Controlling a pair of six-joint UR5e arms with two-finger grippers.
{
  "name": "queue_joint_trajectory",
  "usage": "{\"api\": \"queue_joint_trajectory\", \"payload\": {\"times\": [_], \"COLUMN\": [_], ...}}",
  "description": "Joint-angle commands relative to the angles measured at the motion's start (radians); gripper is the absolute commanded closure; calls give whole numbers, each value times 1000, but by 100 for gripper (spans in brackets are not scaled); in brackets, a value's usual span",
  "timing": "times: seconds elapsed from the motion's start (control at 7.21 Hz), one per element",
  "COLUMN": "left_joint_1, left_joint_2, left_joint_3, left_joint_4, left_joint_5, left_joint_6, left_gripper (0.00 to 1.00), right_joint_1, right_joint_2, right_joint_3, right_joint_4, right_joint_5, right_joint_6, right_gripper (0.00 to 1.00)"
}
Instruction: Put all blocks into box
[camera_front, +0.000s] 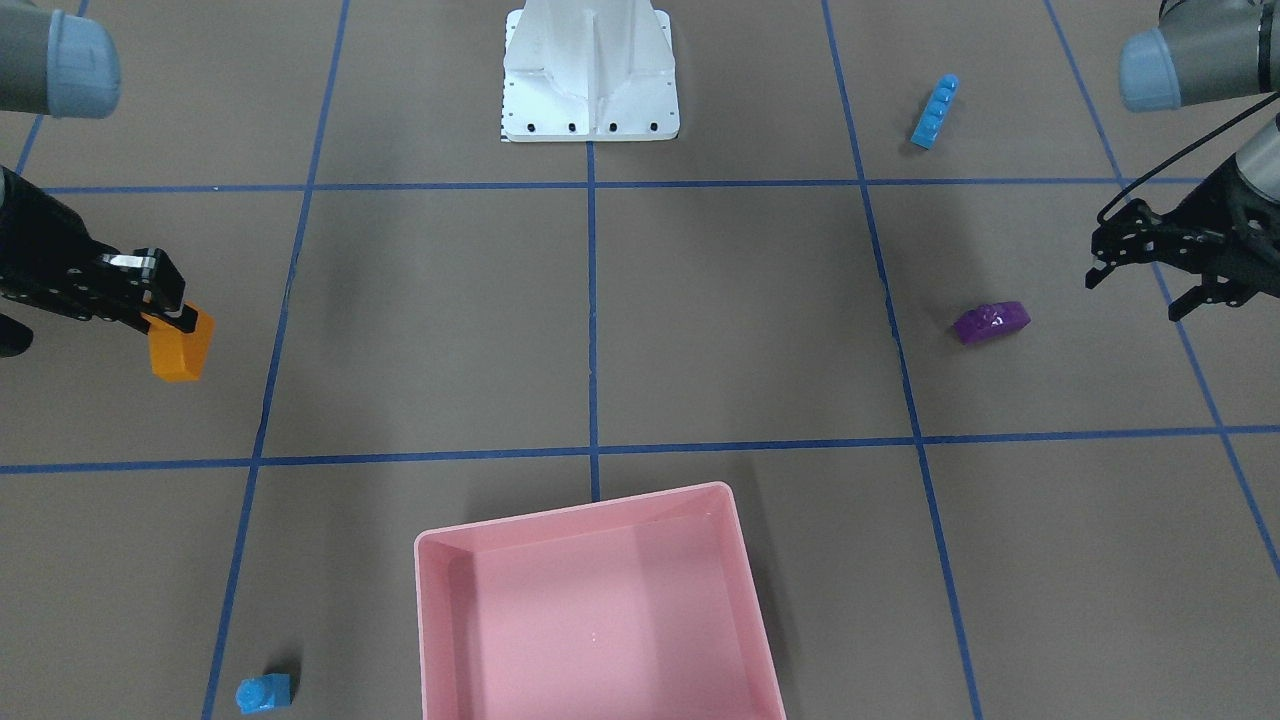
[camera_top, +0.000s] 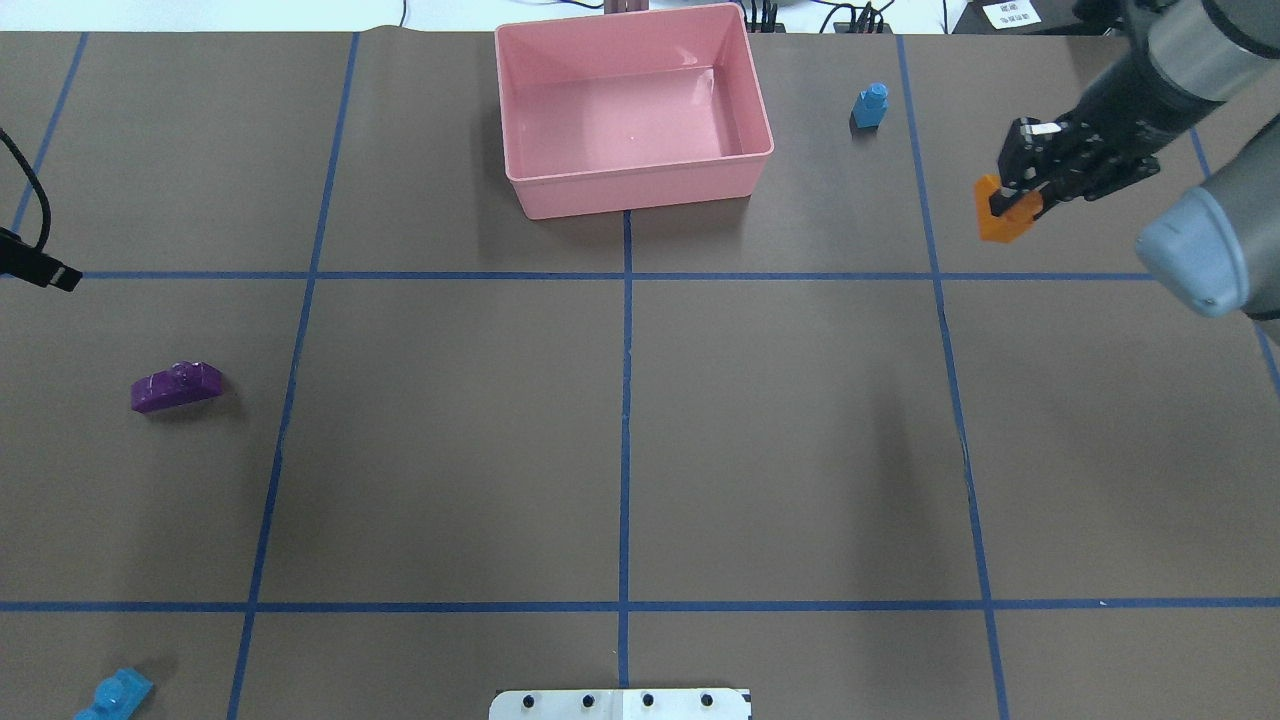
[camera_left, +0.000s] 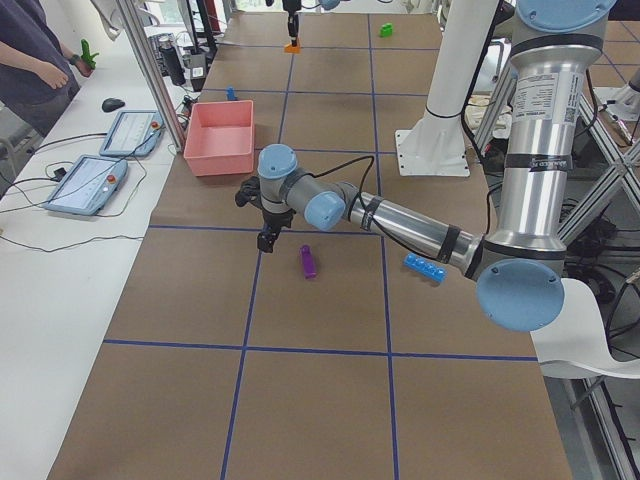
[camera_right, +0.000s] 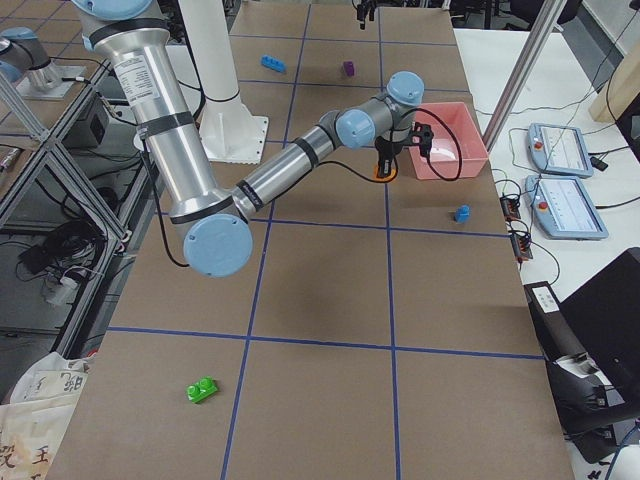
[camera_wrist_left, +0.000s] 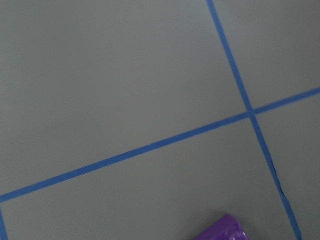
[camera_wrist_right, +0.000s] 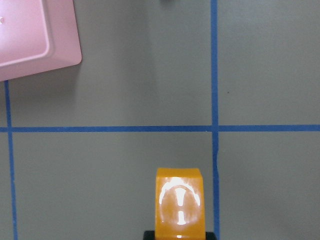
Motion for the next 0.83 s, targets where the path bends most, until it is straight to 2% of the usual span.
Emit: {"api": "queue_joint_trajectory", "payload": {"times": [0.0, 0.42, 0.55, 0.69], "left_joint_1": [53, 128, 157, 180], "left_joint_2": [16, 22, 22, 22], "left_joint_3": [-5, -6, -5, -5], "left_joint_4": [-2, -8, -16, -29], "left_joint_5": [29, 89, 94, 100], "left_joint_6": [110, 105, 99, 76], "left_gripper": [2, 1, 1, 1], "right_joint_1": [-69, -97, -106, -109], "right_joint_2": [219, 456, 525, 567], "right_joint_3": [-143, -388, -501, -615], "right_joint_4": [-16, 21, 80, 215], "right_joint_5": [-48, -130, -162, -189], "right_joint_6": [159, 246, 269, 270], "right_gripper": [100, 100, 100, 100]}}
